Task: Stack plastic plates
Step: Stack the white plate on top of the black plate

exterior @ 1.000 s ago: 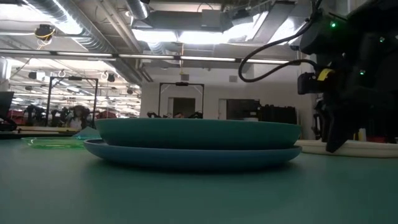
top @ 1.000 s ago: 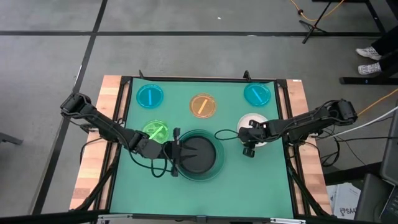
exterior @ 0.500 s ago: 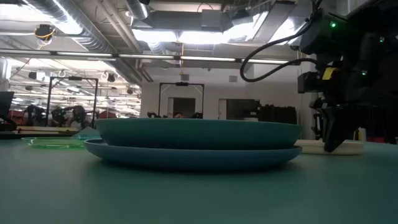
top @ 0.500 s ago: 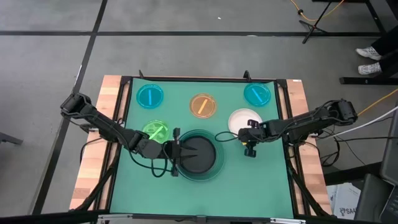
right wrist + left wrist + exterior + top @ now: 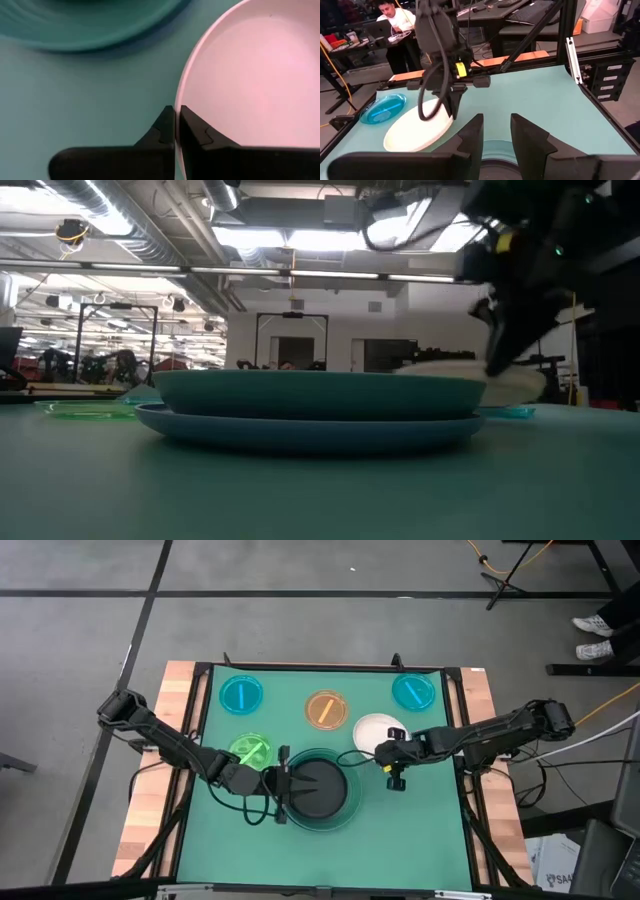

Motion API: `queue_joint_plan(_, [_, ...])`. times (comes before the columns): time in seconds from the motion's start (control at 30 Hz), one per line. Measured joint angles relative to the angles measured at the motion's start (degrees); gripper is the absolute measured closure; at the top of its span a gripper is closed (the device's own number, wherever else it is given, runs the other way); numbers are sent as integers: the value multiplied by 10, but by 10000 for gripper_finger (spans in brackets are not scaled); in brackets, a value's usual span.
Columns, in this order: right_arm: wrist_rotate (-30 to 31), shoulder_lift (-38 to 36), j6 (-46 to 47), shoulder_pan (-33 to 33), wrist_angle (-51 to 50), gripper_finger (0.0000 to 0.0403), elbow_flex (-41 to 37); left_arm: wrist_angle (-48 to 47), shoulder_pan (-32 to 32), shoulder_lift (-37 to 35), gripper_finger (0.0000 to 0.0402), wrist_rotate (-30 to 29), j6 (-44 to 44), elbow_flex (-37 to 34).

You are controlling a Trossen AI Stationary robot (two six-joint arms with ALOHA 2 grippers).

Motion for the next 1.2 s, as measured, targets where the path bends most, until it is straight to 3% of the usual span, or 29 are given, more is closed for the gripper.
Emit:
queue_joint_plan(0.63, [-6, 10, -167, 109, 193, 402, 23, 36, -3, 0, 310, 0, 48, 0])
queue_joint_plan(0.8, [-25, 54, -191, 111, 251, 402, 29, 41, -3, 0, 310, 0, 49, 0])
queue_joint_plan(1.2, [-26, 191, -195, 111, 252, 402, 144, 51, -5, 0, 310, 0, 49, 0])
